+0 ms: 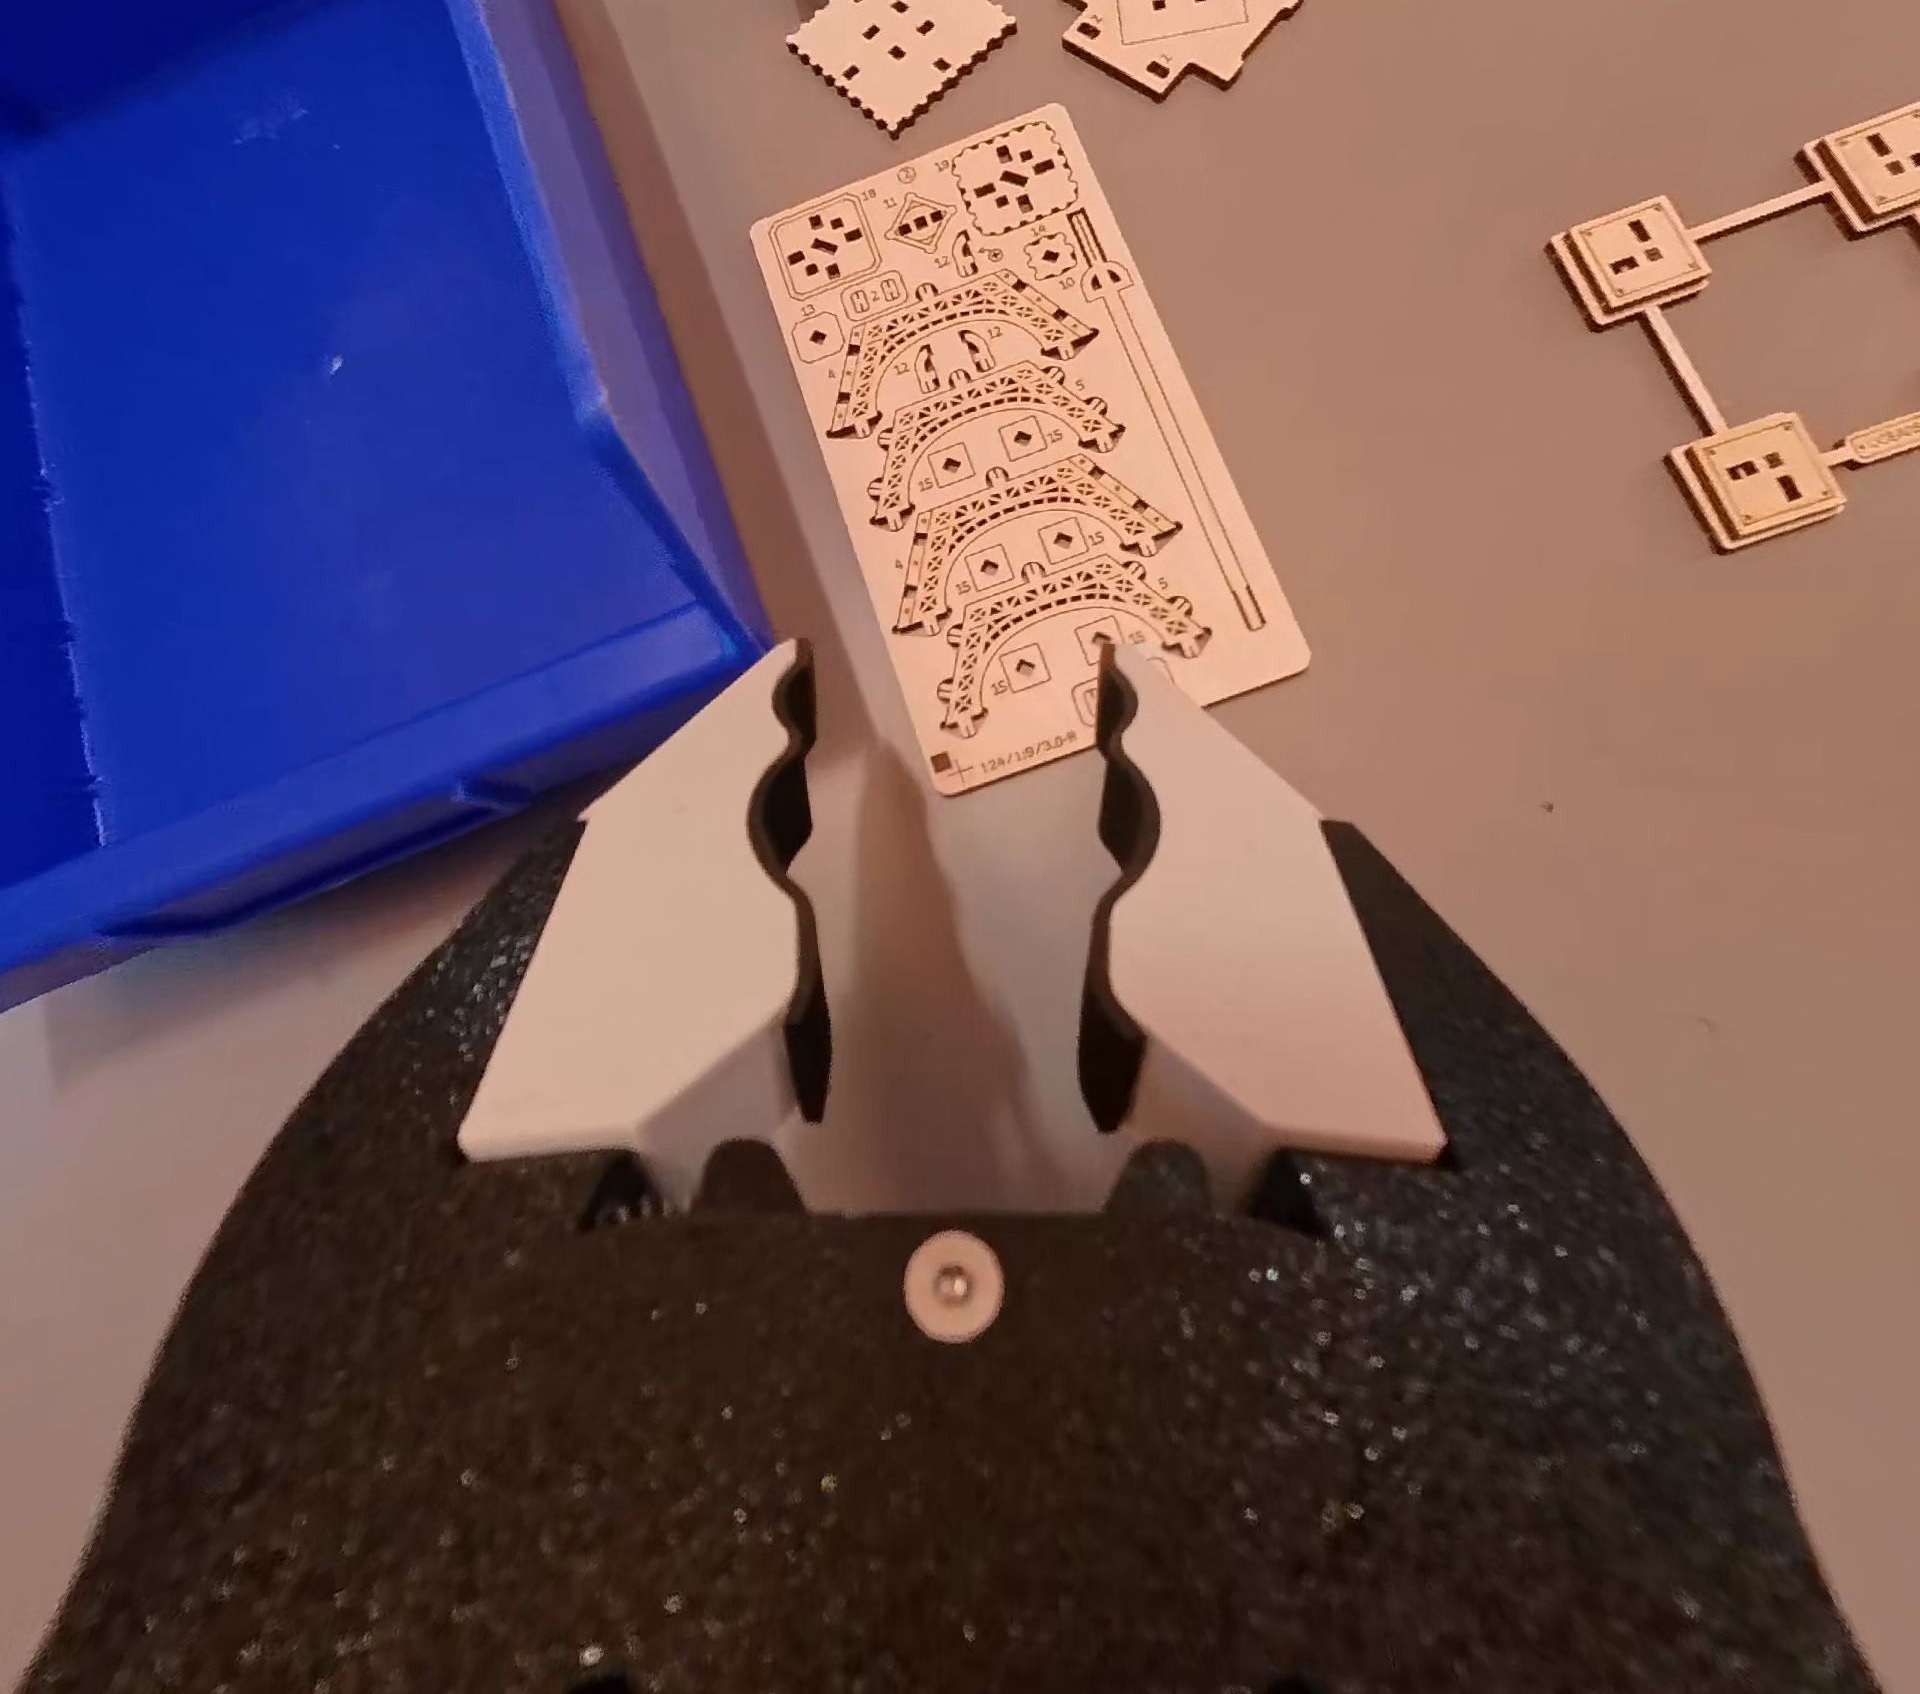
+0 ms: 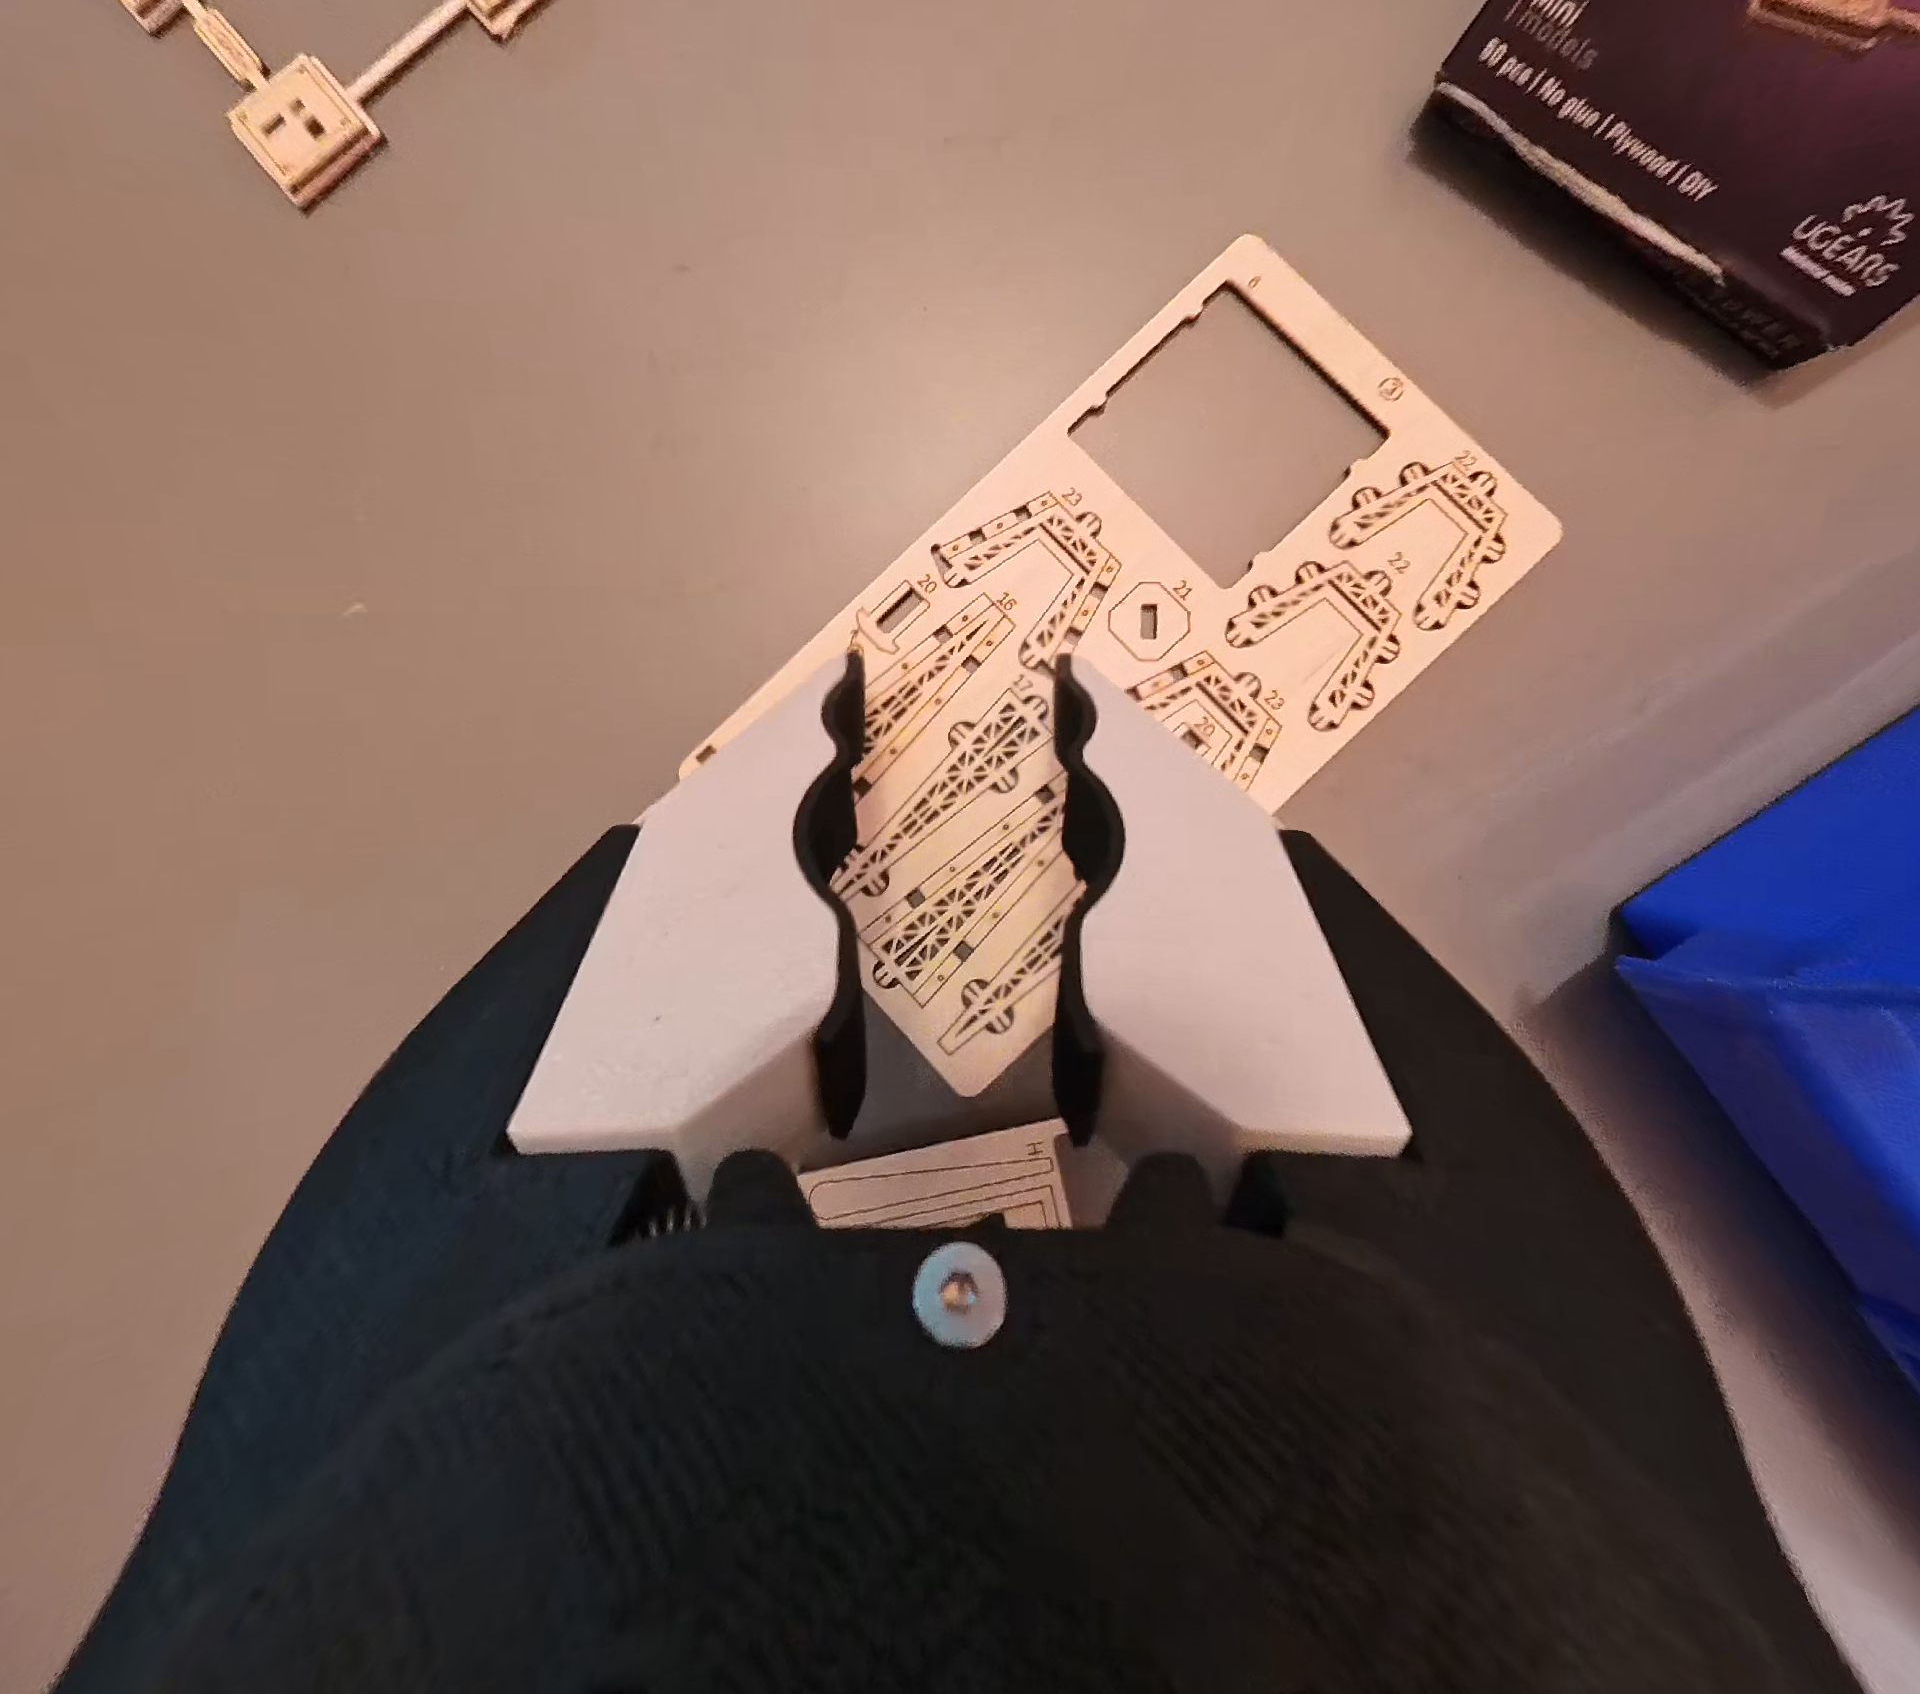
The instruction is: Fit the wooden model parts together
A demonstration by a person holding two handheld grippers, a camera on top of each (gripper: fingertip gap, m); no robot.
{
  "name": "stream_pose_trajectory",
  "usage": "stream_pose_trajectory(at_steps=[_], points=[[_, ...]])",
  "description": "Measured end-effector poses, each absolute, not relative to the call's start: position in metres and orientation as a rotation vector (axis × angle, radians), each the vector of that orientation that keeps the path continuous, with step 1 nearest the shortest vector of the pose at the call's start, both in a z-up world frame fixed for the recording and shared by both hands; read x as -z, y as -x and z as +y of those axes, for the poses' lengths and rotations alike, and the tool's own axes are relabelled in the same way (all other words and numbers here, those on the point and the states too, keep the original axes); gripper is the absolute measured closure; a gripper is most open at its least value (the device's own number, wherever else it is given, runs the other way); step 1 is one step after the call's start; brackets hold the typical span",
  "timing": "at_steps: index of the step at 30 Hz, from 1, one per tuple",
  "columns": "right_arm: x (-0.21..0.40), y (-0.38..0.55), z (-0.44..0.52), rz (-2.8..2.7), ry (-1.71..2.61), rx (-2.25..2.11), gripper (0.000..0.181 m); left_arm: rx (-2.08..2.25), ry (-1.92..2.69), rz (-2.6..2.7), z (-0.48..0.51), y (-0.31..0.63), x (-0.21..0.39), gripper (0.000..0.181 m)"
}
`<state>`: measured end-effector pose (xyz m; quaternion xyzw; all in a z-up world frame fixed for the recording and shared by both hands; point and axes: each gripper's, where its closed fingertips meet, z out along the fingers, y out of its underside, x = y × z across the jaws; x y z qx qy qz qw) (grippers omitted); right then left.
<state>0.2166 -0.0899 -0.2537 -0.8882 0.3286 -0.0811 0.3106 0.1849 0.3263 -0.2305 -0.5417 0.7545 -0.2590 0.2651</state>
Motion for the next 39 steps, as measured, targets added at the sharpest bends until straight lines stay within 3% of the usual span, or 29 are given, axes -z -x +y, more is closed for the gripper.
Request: stream_pose_trajectory(at_steps=[1,10,17,23,25,29,39], points=[[0.25,-0.218,-0.09,0.873,2.319,0.214,0.147,0.697,1.465,2.037,0.328,-0.185,0.23,0.13],[0.233,-0.257,-0.122,1.009,2.18,0.517,0.149,0.694,1.469,2.03,0.327,-0.186,0.231,0.132],[0.21,-0.27,-0.122,1.004,2.051,0.63,0.152,0.812,1.603,1.972,0.298,-0.202,0.246,0.083],[0.197,-0.266,-0.095,0.905,2.01,0.613,0.153,0.727,1.683,1.92,0.295,-0.211,0.273,0.079],[0.193,-0.262,-0.081,0.865,1.996,0.575,0.153,0.737,1.698,1.915,0.298,-0.21,0.273,0.089],[0.18,-0.245,-0.037,0.75,1.932,0.437,0.151,0.773,1.69,1.962,0.295,-0.199,0.271,0.09],[0.168,-0.161,0.085,0.481,1.881,-0.02,0.148,0.925,1.583,1.993,0.252,-0.098,0.265,0.091]])
